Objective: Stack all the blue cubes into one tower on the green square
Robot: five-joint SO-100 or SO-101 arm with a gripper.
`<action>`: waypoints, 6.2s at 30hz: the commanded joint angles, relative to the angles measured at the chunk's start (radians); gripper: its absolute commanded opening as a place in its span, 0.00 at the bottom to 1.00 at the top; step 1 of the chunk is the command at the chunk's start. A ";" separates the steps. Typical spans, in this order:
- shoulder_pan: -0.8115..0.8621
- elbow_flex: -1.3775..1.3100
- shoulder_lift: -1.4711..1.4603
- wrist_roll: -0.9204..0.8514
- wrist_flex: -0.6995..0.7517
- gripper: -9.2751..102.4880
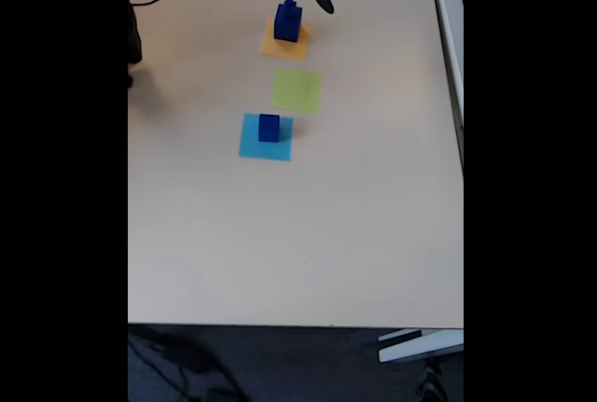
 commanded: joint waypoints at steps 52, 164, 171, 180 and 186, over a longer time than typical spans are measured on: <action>-0.156 -0.163 -0.175 0.123 0.272 0.28; -0.034 -0.210 -0.152 -0.115 0.318 0.09; -0.003 -0.210 -0.127 -0.153 0.325 0.09; 0.103 -0.133 -0.114 -0.209 0.232 0.09; 0.167 -0.057 -0.138 -0.244 0.091 0.09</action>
